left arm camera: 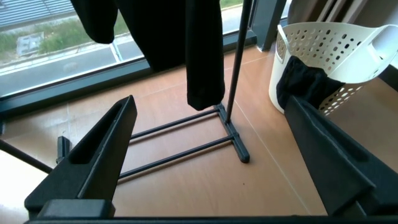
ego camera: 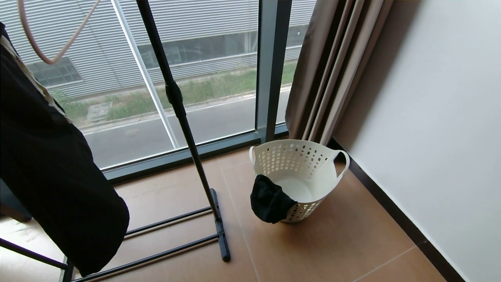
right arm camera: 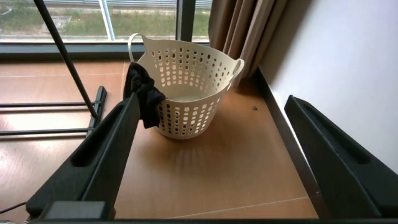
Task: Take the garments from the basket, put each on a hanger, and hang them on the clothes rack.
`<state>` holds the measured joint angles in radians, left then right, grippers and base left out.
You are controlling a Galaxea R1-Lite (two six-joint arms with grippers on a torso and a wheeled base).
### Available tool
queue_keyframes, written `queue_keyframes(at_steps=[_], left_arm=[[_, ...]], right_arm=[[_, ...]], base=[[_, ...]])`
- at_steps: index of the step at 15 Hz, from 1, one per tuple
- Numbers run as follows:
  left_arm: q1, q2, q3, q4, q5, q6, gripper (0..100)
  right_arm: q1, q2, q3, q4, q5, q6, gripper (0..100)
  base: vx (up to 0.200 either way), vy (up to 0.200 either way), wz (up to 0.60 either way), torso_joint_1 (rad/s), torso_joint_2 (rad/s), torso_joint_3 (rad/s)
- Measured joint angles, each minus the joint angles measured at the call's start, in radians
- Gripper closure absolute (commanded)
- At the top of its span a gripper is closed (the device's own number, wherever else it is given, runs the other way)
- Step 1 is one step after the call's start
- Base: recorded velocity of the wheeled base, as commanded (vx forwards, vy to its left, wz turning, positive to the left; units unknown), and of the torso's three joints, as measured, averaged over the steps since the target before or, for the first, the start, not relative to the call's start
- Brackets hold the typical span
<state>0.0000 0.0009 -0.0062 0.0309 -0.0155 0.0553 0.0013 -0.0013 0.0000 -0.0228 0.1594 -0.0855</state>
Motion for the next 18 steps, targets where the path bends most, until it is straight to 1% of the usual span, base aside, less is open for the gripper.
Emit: queue_keyframes(at_steps=[4,8,9,10,11,12,18], left_arm=[[0.000,0.000,0.000,0.000,-0.023,0.000,0],[0.000,0.000,0.000,0.000,-0.023,0.009,0],[0.000,0.000,0.000,0.000,-0.023,0.009,0],[0.000,0.000,0.000,0.000,-0.023,0.009,0],[0.000,0.000,0.000,0.000,-0.023,0.008,0],[0.000,0.000,0.000,0.000,-0.023,0.007,0],[0.000,0.000,0.000,0.000,-0.023,0.011,0]], right_arm=[[0.000,0.000,0.000,0.000,0.000,0.000,0],[0.000,0.000,0.000,0.000,0.000,0.000,0],[0.000,0.000,0.000,0.000,-0.006,0.009,0],[0.000,0.000,0.000,-0.001,-0.025,0.035,0],[0.000,0.000,0.000,-0.002,-0.056,0.075,0],[0.000,0.000,0.000,-0.004,-0.079,0.094,0],[0.002,0.009,0.000,0.004,-0.083,0.086,0]], base=[[0.000,0.000,0.00,0.002,0.00,-0.182],[0.000,0.000,0.00,-0.002,0.00,-0.034],[0.000,0.000,0.00,0.000,0.00,0.000],[0.000,0.000,0.00,0.000,0.00,0.000],[0.000,0.000,0.00,0.000,0.00,0.000],[0.000,0.000,0.00,0.000,0.00,0.000],[0.000,0.000,0.00,0.000,0.00,0.000]])
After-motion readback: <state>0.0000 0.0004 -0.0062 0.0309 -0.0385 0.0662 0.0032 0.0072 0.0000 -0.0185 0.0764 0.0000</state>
